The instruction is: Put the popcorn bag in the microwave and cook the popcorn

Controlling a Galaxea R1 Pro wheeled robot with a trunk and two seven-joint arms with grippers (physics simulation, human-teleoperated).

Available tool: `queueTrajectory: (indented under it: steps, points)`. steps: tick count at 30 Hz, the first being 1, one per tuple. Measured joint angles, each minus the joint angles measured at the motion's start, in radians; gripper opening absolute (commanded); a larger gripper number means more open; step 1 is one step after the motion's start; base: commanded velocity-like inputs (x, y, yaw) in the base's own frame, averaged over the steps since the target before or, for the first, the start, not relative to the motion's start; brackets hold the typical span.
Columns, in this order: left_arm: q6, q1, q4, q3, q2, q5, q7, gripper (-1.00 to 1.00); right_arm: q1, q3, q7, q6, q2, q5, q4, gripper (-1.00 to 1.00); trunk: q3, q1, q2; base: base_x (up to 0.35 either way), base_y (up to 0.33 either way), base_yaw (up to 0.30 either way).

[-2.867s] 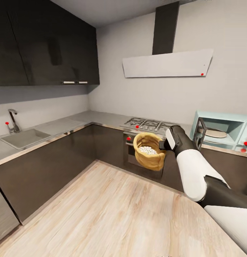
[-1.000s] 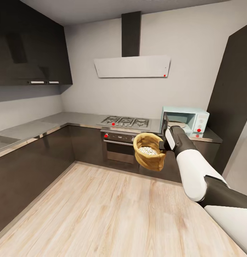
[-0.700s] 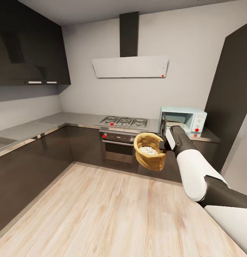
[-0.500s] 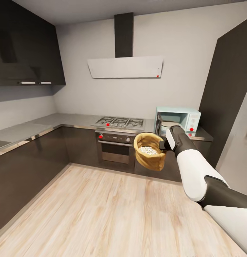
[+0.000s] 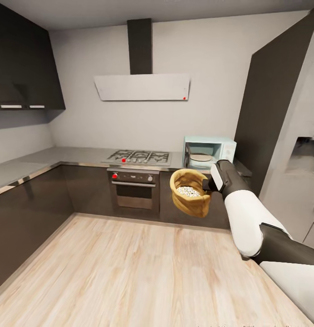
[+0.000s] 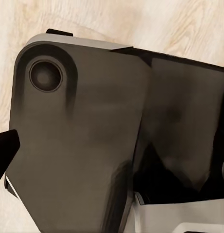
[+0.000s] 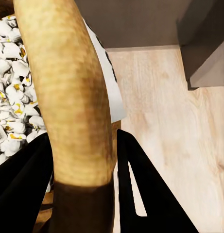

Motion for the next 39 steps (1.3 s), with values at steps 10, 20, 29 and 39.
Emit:
queueTrajectory:
  steps: [10, 20, 29, 39]
  points:
    - [0.0, 0.001, 0.0, 0.0, 0.0, 0.0, 0.0, 1.0, 0.0, 0.0, 0.0, 0.0, -0.001, 0.0, 0.0, -1.0, 0.005, 0.0, 0.0, 0.0, 0.0, -0.227]
    - [0.0, 0.0, 0.0, 0.0, 0.0, 0.0, 0.0, 1.0, 0.0, 0.0, -0.001, 0.0, -0.002, 0.001, -0.001, -1.0, 0.01, 0.0, 0.0, 0.0, 0.0, -0.228]
    - [0.0, 0.0, 0.0, 0.0, 0.0, 0.0, 0.0, 1.0, 0.0, 0.001, -0.001, -0.001, 0.0, 0.002, 0.0, -1.0, 0.013, 0.0, 0.0, 0.0, 0.0, -0.153]
    - [0.0, 0.0, 0.001, 0.0, 0.0, 0.0, 0.0, 1.0, 0.0, 0.0, 0.004, -0.001, 0.0, 0.001, 0.002, -1.0, 0.013, 0.0, 0.0, 0.0, 0.0, -0.002]
